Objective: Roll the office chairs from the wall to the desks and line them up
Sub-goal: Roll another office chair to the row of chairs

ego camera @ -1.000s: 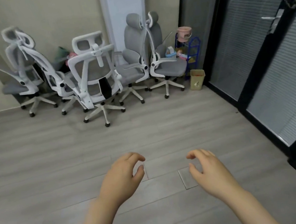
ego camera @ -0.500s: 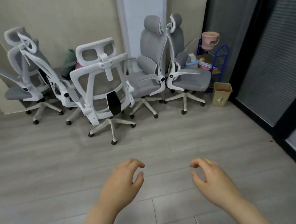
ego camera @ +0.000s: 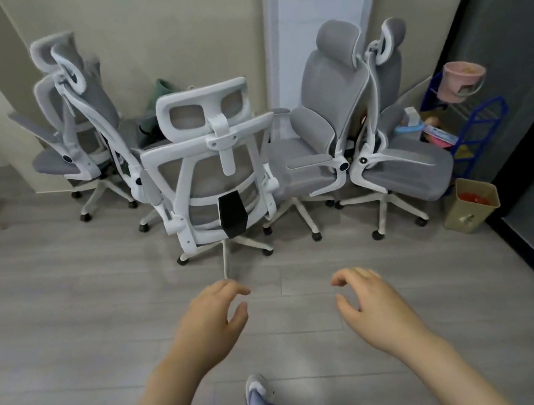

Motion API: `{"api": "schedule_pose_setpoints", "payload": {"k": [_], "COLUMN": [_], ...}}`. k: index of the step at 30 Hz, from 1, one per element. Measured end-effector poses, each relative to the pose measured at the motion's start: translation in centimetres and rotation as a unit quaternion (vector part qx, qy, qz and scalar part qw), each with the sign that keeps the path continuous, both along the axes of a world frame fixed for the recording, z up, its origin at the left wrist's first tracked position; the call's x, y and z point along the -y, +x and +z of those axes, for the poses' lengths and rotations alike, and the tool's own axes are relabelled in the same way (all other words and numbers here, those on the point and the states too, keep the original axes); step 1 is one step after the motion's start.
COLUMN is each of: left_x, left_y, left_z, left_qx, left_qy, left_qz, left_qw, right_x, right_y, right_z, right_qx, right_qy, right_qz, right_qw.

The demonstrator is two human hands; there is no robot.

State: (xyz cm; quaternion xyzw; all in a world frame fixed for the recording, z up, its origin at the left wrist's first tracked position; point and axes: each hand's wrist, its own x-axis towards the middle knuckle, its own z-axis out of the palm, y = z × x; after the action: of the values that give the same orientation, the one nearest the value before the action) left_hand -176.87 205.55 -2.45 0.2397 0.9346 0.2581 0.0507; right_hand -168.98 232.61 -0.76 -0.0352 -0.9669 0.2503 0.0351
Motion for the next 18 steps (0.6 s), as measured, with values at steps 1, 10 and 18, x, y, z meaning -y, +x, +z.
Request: {"api": "schedule_pose_setpoints", "payload": {"k": [1,10,18], "left_x": [0.0,0.7,0.3], "left_y": [-2.4,-26.1,-42.2], "left_z": [-0.1,3.3,7.3], "left_qx": [-0.008,-0.076,-0.175], "left_qy": [0.002,0.038,0.046], "left_qz": [0.004,0.053,0.097], "left_qw": [1.000,0.995,0.979], "right_x": [-0.2,-0.7,-1.6], "right_y": [-2.4,-27.1,-45.0], "right_z": [-0.1,1.9,4.8], "right_qx": [0.002,-0.016,-0.066], "right_qy": [0.001,0.001,0.035], "right_qz": [0.003,0.007,0.037], "right_qw": [1.000,1.000,0.997]}}
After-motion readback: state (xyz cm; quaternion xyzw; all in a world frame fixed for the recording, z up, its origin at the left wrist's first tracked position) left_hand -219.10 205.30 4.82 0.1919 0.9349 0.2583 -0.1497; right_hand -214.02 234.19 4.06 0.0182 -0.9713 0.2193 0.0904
